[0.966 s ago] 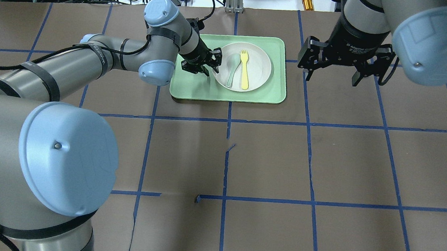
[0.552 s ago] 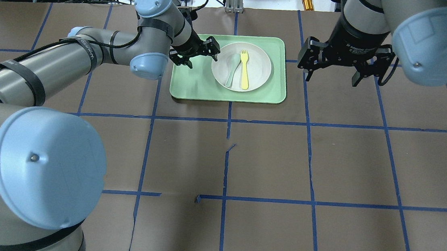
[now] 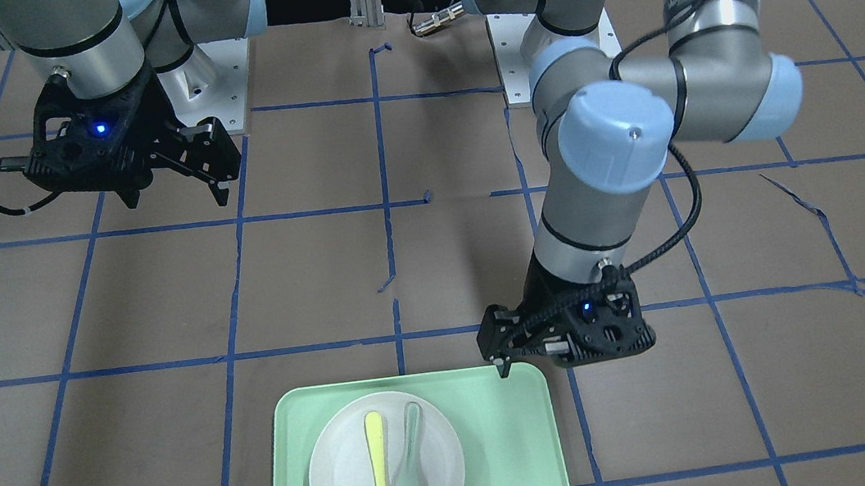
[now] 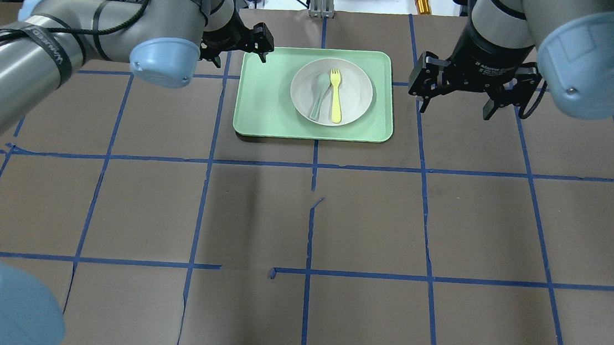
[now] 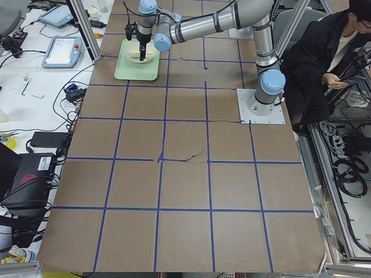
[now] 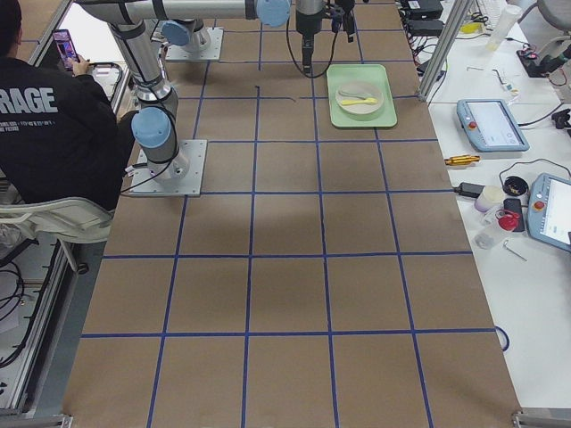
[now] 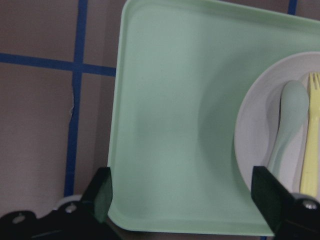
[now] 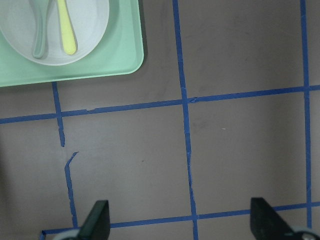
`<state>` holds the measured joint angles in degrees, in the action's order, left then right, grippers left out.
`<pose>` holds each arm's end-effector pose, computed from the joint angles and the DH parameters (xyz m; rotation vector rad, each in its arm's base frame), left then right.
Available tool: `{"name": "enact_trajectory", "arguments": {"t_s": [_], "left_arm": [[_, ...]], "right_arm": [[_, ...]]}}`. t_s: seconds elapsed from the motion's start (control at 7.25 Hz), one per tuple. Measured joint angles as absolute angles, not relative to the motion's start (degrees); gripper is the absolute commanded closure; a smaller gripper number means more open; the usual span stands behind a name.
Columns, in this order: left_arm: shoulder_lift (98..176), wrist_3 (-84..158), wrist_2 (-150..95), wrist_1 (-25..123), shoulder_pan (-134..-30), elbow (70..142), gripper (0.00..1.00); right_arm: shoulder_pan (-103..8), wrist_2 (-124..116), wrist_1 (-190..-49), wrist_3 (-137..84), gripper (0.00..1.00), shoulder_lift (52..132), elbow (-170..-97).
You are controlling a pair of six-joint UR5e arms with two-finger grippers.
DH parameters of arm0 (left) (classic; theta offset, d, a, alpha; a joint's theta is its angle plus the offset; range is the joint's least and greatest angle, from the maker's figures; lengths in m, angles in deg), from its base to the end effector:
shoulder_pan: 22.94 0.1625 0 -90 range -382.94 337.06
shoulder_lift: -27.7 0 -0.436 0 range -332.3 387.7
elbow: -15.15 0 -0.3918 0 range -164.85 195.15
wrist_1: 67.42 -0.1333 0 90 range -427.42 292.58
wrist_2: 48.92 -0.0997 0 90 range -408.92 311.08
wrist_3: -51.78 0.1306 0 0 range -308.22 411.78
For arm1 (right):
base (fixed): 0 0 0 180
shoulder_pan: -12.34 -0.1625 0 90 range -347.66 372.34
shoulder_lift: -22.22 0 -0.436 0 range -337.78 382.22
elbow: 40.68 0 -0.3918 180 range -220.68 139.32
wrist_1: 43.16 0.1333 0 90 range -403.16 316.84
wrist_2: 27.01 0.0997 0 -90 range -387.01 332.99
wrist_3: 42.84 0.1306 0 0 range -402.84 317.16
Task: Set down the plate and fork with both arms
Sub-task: 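Open the left gripper and lift it away from the plate, then reach the right gripper into the plate and grasp the yellow fork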
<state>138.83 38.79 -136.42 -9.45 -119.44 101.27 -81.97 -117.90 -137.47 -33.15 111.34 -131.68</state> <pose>-0.2129 -0.6411 0.3523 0.1631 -3.0277 0.3764 0.1687 -0.4921 0.4594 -0.1474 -3.1271 0.0689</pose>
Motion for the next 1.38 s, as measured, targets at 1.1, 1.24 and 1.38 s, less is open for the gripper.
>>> {"name": "enact_trajectory", "arguments": {"t_s": [1.1,1.24,1.38], "left_arm": [[118.1,44.4,-137.6,17.4,-120.1,104.7,0.00],[118.1,44.4,-137.7,17.4,-120.1,104.9,0.00],[118.2,44.5,-137.7,17.4,-120.1,104.9,0.00]], "right_arm": [[-82.1,-120.3,-138.9,-33.3,0.00,110.3,-131.7],[-82.6,-121.4,-139.8,-33.8,0.03,108.0,-130.9],[-83.7,-122.0,-141.6,-33.2,0.04,102.7,-128.5]]}}
